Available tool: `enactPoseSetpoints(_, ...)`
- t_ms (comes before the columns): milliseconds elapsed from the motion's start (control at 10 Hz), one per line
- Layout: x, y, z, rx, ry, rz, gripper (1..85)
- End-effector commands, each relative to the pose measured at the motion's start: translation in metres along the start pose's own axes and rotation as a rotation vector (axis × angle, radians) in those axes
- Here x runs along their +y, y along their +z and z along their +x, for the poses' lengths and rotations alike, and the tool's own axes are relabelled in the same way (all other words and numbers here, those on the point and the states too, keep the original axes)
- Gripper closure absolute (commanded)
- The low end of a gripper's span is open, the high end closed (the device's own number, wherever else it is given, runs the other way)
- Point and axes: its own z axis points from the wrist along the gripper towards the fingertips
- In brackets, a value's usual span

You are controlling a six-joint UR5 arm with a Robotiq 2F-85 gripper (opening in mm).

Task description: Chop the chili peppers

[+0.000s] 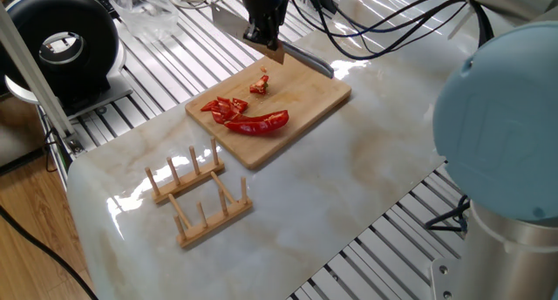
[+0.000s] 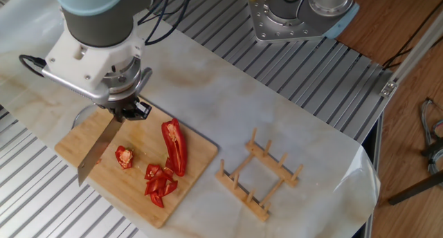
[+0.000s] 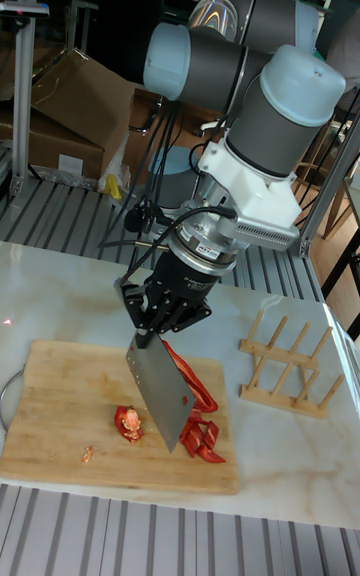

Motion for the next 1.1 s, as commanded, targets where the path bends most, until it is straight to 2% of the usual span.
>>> enactPoseSetpoints(0,0.003,-0.001,-0.002,-0.017,0.043,-0.021,84.3)
enactPoseSetpoints(200,0.0,0.0,-0.001,-0.013,0.041,-0.006,84.3)
enactPoseSetpoints(400,0.004,-0.001,-0.004,-0.024,0.043,-0.019,84.3)
enactPoseSetpoints(700,0.016,-0.001,-0.006,-0.028,0.031,-0.064,84.3)
enactPoseSetpoints(1000,0.018,0.01,-0.019,-0.045,0.015,-0.088,84.3)
